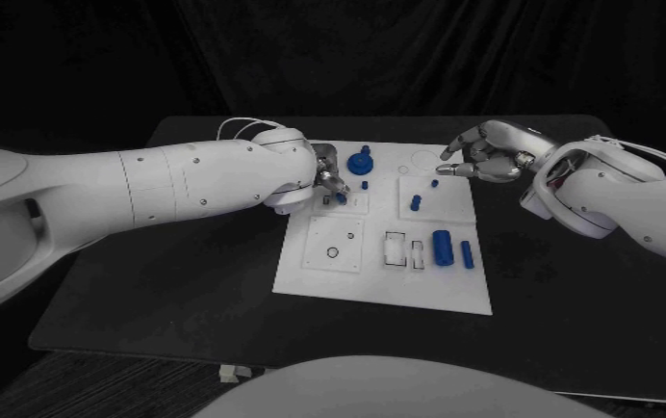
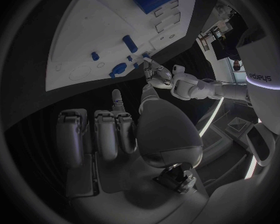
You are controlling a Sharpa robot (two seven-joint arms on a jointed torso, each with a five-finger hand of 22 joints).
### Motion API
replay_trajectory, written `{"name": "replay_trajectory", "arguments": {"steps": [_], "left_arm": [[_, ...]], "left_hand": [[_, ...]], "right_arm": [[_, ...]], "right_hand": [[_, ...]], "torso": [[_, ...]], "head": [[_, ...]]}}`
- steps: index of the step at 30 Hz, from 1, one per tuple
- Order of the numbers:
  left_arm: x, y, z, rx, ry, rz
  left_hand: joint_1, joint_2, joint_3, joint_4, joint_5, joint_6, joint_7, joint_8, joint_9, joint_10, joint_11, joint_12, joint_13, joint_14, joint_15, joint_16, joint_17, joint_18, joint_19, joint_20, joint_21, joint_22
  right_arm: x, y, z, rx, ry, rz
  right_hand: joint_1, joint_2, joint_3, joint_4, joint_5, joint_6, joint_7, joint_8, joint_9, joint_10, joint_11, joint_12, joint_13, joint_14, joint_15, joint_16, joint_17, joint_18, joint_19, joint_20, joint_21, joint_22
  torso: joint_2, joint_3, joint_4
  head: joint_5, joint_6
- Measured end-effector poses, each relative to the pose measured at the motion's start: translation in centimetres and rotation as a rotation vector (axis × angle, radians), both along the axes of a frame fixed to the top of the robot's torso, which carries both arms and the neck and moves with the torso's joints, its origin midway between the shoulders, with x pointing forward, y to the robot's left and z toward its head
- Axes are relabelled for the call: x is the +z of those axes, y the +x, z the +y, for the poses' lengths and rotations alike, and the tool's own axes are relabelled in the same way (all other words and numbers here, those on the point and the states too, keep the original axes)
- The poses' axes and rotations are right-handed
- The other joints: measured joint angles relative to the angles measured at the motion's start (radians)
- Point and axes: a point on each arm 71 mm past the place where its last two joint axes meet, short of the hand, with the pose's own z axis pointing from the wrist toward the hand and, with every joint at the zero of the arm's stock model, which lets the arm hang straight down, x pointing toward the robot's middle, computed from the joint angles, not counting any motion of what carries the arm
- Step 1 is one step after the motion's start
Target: Assemble the parts on the task board
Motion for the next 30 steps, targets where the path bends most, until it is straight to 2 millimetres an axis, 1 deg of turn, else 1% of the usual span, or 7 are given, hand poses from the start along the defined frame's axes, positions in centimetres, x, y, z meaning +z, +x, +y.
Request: {"name": "replay_trajectory", "arguments": {"steps": [13, 18, 30], "left_arm": [[-0.33, -0.05, -0.36, -0.004, 0.002, 0.004], [-0.34, -0.04, -0.32, -0.004, 0.003, 0.004], [-0.34, -0.09, -0.27, -0.004, 0.005, 0.006]], "left_hand": [[-0.001, -0.001, 0.000, 0.000, 0.000, 0.002, 0.002, 0.000, 0.002, 0.001, 0.000, 0.000, 0.000, 0.000, 0.000, 0.000, 0.000, 0.000, 0.000, 0.000, -0.002, 0.000], [-0.001, -0.001, 0.000, 0.000, 0.000, 0.002, 0.002, 0.000, 0.002, 0.001, 0.001, 0.000, 0.000, 0.000, 0.000, 0.000, 0.000, 0.000, 0.000, 0.000, -0.004, 0.000], [-0.001, -0.001, 0.005, 0.000, -0.003, -0.002, 0.001, 0.000, 0.006, 0.001, 0.001, 0.000, 0.000, 0.000, 0.000, 0.000, 0.000, 0.000, 0.000, 0.000, -0.008, 0.000]], "right_arm": [[-0.15, -0.03, 0.00, 0.000, 0.000, 0.003], [-0.24, -0.05, 0.00, -0.001, -0.001, 0.005], [-0.38, -0.08, -0.07, -0.002, -0.001, 0.007]], "right_hand": [[0.003, 0.003, 0.000, 0.000, 0.000, 0.000, 0.000, 0.000, 0.000, 0.000, 0.000, 0.000, 0.000, 0.000, 0.000, 0.000, 0.000, 0.000, 0.000, 0.000, 0.000, 0.001], [0.003, 0.003, 0.000, 0.000, 0.000, 0.000, 0.000, 0.000, 0.000, 0.000, 0.000, 0.000, 0.000, 0.000, 0.000, 0.000, 0.000, 0.000, 0.000, 0.000, 0.000, 0.001], [0.003, 0.003, 0.000, 0.000, 0.000, 0.000, 0.000, 0.000, 0.000, 0.000, 0.000, 0.000, 0.000, 0.000, 0.000, 0.000, 0.000, 0.000, 0.000, 0.000, -0.004, 0.001]], "torso": [[-0.001, 0.0012, -0.0003], [-0.001, 0.0012, -0.0004], [0.000, 0.0012, -0.0003]], "head": [[-0.001, 0.000], [0.001, 0.000], [0.002, 0.000]]}}
